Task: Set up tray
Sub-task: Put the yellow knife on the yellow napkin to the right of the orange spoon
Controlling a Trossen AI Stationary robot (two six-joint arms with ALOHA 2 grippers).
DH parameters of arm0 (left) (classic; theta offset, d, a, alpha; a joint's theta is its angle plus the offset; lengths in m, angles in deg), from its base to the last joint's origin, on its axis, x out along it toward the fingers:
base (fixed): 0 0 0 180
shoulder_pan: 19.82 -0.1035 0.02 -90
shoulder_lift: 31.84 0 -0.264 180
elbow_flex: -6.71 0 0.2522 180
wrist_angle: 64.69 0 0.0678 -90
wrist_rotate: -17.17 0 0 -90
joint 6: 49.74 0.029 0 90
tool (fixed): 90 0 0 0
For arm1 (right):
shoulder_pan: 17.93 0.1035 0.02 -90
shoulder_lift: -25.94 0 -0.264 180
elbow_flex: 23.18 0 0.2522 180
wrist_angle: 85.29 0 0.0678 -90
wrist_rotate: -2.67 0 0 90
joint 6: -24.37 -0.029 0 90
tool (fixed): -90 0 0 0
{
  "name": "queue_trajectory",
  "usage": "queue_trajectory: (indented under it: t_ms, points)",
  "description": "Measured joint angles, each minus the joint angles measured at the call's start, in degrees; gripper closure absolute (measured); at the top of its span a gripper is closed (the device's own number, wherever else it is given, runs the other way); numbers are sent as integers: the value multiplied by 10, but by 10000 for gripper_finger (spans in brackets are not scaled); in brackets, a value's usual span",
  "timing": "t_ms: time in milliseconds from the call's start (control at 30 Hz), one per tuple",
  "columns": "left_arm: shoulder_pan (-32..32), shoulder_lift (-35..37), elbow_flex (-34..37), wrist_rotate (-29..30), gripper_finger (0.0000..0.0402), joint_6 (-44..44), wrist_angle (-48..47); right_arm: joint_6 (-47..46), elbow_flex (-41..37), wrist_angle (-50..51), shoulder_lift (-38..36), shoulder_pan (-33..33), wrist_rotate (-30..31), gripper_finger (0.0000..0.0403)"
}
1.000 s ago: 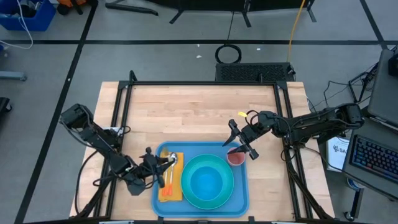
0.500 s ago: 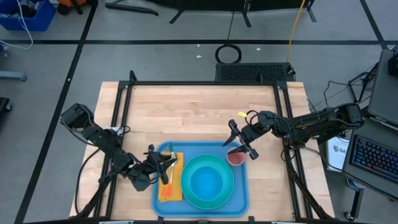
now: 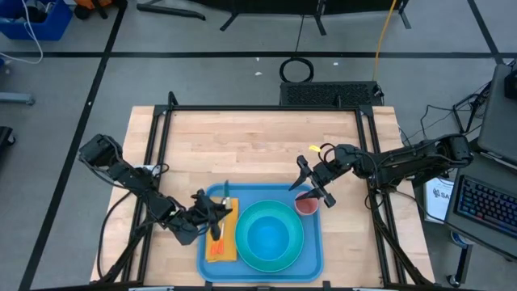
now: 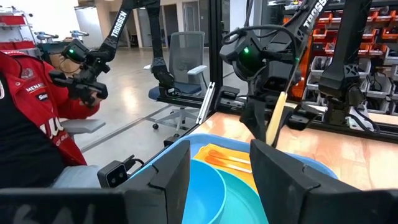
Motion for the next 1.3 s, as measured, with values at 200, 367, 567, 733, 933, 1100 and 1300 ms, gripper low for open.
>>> queue_trajectory:
  t_ms: [200,367,567,733,933,1100,1300]
  points:
    - [14,0,0,-27,348,-35,3,1,0,7,0,0,0,248]
    - [29,0,0,-27,348,-83,3,2,0,16,0,0,-3,248]
    - [46,0,0,-19,348,-90,7,12,0,32,0,0,-3,248]
    - [55,0,0,-22,348,-92,9,13,0,38,0,0,-3,248]
    - [74,0,0,-34,348,-89,9,15,0,39,0,0,-3,248]
    - [85,0,0,-33,348,-93,9,15,0,39,0,0,-3,248]
    - [92,-30,0,-41,348,-125,17,16,0,39,0,0,-3,248]
